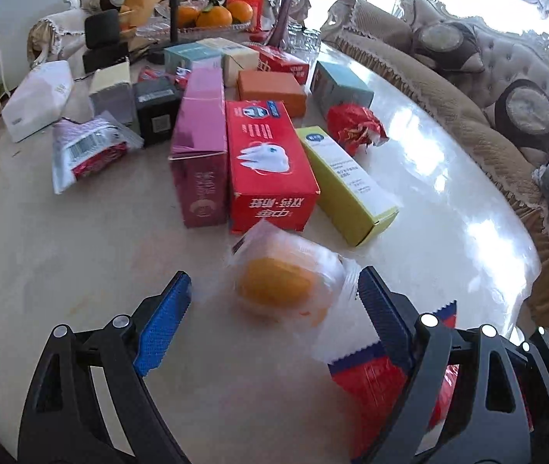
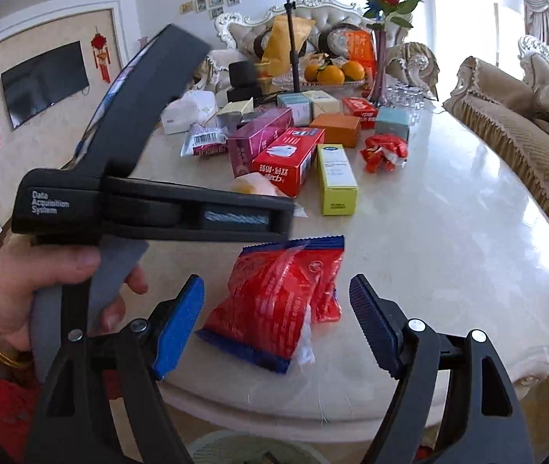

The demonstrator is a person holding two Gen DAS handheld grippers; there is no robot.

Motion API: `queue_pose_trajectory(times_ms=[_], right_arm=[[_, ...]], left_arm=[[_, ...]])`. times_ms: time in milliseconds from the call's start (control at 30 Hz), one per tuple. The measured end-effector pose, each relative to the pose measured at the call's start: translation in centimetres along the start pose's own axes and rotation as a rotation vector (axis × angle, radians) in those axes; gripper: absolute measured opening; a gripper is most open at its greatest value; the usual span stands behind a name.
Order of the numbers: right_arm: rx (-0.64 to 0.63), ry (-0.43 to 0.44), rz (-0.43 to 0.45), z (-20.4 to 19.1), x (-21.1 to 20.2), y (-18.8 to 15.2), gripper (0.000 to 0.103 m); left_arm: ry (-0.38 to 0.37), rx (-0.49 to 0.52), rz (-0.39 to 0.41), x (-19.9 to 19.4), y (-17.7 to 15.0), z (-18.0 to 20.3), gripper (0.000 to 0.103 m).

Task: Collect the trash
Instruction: 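Grasp the wrapped orange pastry with the left tool while the right tool grasps the red snack packet, then carry the pastry and red packet over the wastebasket and open both tools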

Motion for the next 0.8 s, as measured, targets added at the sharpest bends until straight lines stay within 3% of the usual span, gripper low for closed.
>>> queue_pose_trajectory(times_ms=[300,367,433,533,633,800], right_arm=[[0.004,-0.037,-0.040,1.0,2.1,-0.4,0.071],[-0.021,-0.032,-0.039,0.9,1.9,-0.6,0.065],[-0.036,-0.018,-0.042,0.8,1.7,-0.7,0.056],[-0.057,-0.003,-0.037,0.5,1.4,-1.0,0.047],[-0.083,-0.007,-0.022,0.1,1.1,-1.3,0.039],[-0.032,-0.001,0.001,0.8,0.7,-0.6,0.033]], left_arm=[[-0.002,0.008,0.022,0.4,0.4,-0.3,0.085],[0.009,0.027,0.031,0.2,0.1,-0.2,0.080],[0.031,0.039,0.039,0.0,-0.1,-0.3,0.065],[0.037,0.027,0.048,-0.3,-0.4,-0.9,0.053],[0.024,0.009,0.063,-0.5,-0.7,-1.5,0.046],[0.008,0.000,0.080,-1.2,-1.1,-1.7,0.043]])
Point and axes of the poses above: each gripper's, at about its wrist camera, not at the fingertips, and x roughly the way its jaws point, z to its right, y to its top, the point moved 2 cm from there along x, roughly the way its jaws point, and after that the axes turned 12 degrees about x, right-handed, at the moved point
